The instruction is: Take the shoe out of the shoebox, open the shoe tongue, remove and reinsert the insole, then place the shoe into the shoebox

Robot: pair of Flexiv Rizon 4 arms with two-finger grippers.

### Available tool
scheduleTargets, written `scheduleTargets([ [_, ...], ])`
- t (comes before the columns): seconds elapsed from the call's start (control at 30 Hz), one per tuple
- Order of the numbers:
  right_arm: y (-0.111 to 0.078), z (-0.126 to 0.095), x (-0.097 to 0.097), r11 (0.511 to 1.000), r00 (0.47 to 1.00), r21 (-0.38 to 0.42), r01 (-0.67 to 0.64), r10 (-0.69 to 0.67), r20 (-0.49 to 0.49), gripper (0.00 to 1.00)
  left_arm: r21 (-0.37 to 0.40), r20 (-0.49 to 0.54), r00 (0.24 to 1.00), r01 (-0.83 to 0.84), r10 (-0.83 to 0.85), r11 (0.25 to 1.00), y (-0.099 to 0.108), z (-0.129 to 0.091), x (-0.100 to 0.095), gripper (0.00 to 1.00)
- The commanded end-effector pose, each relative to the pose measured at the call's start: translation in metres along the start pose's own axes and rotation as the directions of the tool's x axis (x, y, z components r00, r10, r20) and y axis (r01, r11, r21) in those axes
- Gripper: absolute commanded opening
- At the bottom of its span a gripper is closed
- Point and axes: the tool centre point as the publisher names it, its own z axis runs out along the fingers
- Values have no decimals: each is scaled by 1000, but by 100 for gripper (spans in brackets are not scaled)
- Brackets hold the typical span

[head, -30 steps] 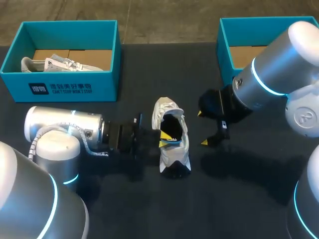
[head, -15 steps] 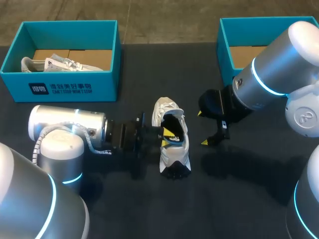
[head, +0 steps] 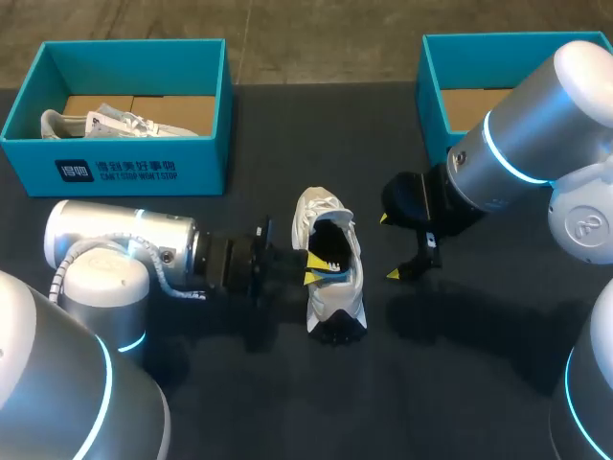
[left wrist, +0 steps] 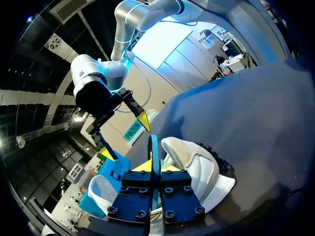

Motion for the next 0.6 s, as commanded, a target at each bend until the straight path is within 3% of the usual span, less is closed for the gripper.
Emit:
scheduleTargets([
  [0.03, 1, 2, 1, 1000, 1000, 3, -1, 1, 3, 100, -3, -11, 1000, -12, 12, 1000, 8, 6, 0, 0],
  [0.33, 1, 2, 1, 1000, 1000, 3, -1, 1, 3, 100, -43, -32, 998, -63, 61, 997, 29, 11, -2, 0],
  [0.6, 1, 2, 1, 1000, 1000, 3, -1, 1, 3, 100, -64, -39, 998, -51, 49, 997, 28, 7, 0, 0],
])
